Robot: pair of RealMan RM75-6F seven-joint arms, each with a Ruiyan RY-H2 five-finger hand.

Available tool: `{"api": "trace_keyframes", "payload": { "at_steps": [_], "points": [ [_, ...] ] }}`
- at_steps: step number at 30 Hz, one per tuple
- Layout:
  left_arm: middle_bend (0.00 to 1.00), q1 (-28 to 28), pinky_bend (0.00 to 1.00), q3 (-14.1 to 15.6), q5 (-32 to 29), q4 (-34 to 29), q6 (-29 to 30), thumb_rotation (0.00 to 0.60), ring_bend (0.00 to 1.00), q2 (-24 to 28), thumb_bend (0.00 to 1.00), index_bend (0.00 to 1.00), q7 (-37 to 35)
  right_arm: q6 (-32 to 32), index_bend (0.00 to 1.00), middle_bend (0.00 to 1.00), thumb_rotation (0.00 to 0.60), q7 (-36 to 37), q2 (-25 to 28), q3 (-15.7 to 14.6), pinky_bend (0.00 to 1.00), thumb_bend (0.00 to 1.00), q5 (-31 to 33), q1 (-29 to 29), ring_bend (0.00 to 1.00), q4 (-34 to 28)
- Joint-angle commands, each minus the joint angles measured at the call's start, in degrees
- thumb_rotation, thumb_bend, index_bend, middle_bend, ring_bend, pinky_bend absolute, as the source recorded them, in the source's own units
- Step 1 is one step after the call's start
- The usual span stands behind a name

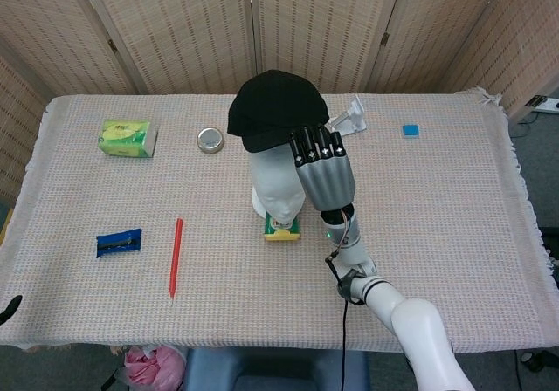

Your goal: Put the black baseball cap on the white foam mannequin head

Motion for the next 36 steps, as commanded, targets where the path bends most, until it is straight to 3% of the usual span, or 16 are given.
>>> {"api": "trace_keyframes", "payload": {
  "at_steps": [1,17,30,36],
  "points": [
    [0.00,0.30,0.16,0.09,0.57,-0.44,0.70,0.600,0.00,-0.02,0.31,0.00,0.63,2.88,0.81,0.67,0.600,0.64,-0.27,-1.93,0.81,0.49,-0.85,-1.49,0.56,-0.45],
    [0.00,1.02,0.16,0.32,2.07,-1.16,2.47,0.600,0.00,0.16,0.31,0.00,1.02,9.38,0.81,0.67,0.600,-3.74,1.74,-12.00,0.81,0.49,-6.00,-11.65,0.56,-9.48],
    [0.00,0.77,0.16,0.35,2.49,-0.50,2.42,0.600,0.00,0.38,0.31,0.00,-0.89,8.61,0.81,0.67,0.600,-0.14,-2.68,-15.39,0.81,0.48,-7.14,-16.02,0.56,-4.50],
    [0.00,0.69,0.15,0.27,2.39,-0.37,2.38,0.600,0.00,0.42,0.31,0.00,-1.48,7.77,0.76,0.57,0.600,0.02,-3.39,-16.76,0.78,0.37,-7.76,-17.42,0.53,-4.27]
  ]
}}
